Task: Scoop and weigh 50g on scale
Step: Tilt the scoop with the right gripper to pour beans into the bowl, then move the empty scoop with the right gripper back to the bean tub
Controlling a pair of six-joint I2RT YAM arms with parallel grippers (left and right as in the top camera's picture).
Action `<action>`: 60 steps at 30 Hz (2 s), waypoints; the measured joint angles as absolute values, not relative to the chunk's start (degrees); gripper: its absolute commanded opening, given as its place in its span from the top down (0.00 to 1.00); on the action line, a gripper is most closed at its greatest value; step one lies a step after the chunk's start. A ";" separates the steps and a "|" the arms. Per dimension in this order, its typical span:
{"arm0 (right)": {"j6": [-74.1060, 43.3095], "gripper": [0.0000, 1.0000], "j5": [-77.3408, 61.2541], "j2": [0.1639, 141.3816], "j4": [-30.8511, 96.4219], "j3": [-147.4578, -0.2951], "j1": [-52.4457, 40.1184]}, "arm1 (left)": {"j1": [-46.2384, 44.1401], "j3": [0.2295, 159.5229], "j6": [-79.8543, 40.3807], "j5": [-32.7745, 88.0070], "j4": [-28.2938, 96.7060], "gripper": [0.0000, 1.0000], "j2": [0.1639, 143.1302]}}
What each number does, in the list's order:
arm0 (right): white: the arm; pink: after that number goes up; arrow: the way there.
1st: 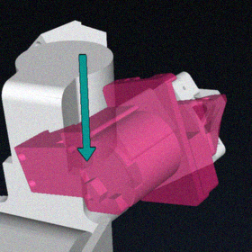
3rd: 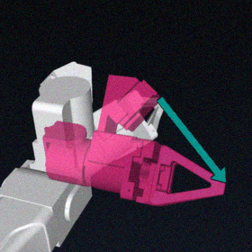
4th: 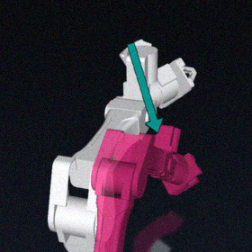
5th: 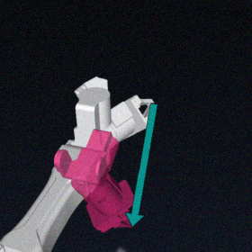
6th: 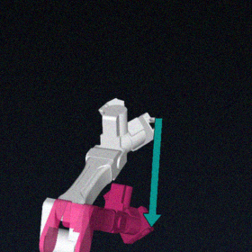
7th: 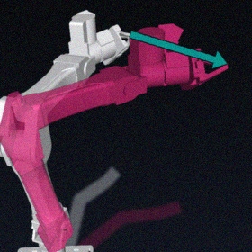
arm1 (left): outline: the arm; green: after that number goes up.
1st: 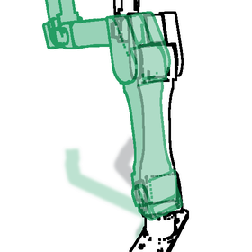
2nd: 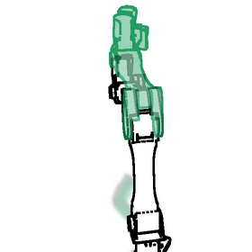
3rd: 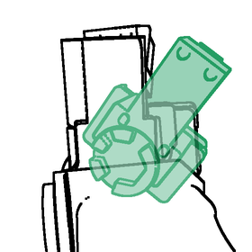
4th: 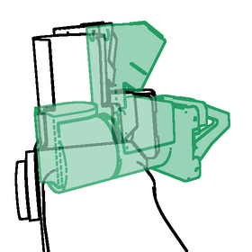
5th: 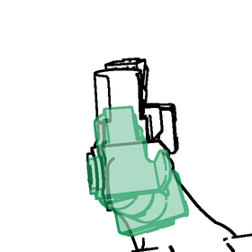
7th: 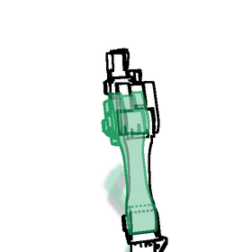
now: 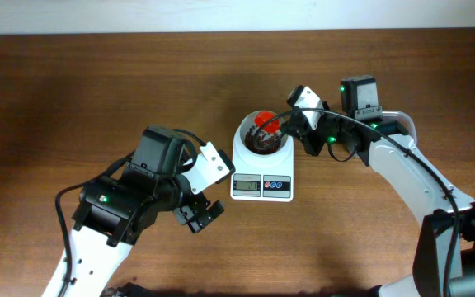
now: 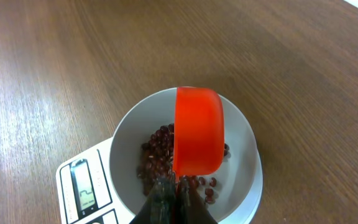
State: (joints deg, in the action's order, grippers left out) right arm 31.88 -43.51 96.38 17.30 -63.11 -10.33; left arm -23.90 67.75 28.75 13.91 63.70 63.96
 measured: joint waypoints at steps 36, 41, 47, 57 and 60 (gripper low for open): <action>5.89 0.96 -44.16 72.05 59.27 -63.16 16.19 | -23.92 67.94 28.77 13.89 63.79 0.01 63.96; 5.76 0.96 -36.95 72.05 61.43 -63.16 17.96 | -23.90 67.94 28.77 13.89 63.81 0.01 63.96; 5.74 0.96 -32.71 72.05 62.22 -63.16 18.02 | -23.92 67.94 28.77 13.89 63.81 0.01 63.96; 5.80 0.96 -21.02 72.05 60.18 -63.16 18.04 | -23.90 67.94 28.77 13.89 63.81 0.01 63.96; 5.76 0.96 -19.92 72.05 56.69 -63.16 18.04 | -23.90 67.94 28.77 13.89 63.86 0.01 63.96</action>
State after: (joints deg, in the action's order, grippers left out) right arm 5.76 -19.92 72.05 56.69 -63.16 18.04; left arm -23.90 67.94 28.77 13.89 63.86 63.96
